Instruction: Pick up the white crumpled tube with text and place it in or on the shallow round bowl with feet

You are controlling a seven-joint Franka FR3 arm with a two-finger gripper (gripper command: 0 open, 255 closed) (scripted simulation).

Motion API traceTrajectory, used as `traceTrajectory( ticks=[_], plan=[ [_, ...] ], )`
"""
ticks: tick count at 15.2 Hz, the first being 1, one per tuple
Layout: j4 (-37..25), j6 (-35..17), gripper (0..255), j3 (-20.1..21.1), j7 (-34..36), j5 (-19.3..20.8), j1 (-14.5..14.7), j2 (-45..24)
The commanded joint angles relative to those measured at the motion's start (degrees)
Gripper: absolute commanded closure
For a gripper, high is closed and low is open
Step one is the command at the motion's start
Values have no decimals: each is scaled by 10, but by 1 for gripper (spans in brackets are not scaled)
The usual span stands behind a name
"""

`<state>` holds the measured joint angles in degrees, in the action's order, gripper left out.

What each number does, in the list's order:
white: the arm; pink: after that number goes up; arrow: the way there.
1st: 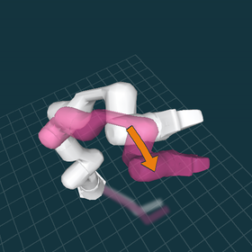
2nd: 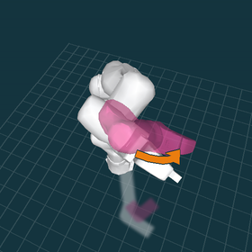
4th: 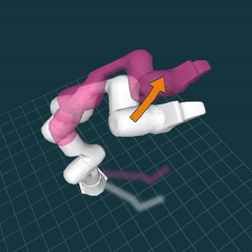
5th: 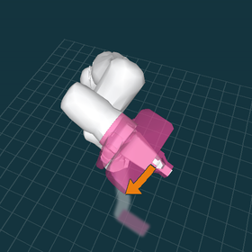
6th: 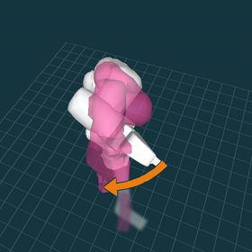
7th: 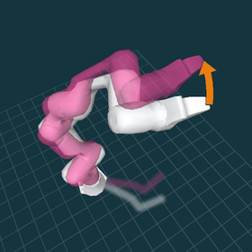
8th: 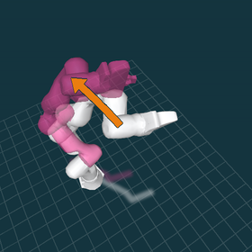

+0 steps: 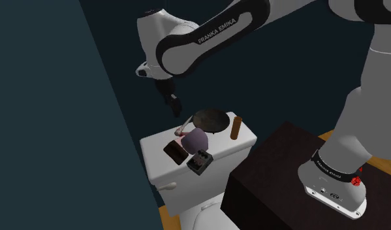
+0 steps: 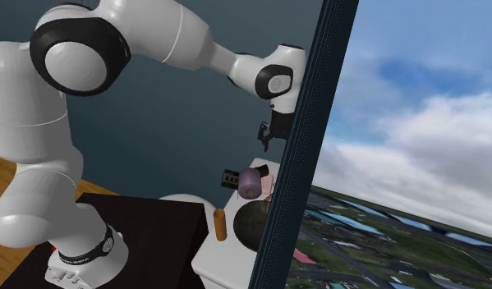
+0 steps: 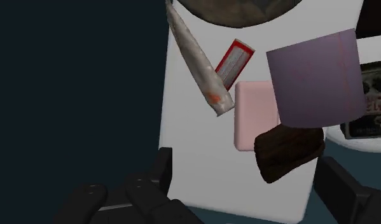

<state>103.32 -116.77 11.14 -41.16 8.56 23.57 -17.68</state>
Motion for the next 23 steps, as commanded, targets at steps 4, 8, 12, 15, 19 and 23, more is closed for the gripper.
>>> traceTrajectory(
  ticks=[4, 8, 12, 15, 19, 23],
  plan=[
    [-62, 52, 0, -2, -81, 105, 34, -104],
    [-64, 49, 0, -7, -104, 138, 44, -135],
    [-46, 23, 0, -11, -100, 144, 40, -143],
    [-40, 13, 0, -13, -99, 147, 38, -147],
    [-40, 13, 0, -13, -99, 147, 38, -147],
    [-40, 13, 255, -13, -99, 147, 38, -147]
  ],
)
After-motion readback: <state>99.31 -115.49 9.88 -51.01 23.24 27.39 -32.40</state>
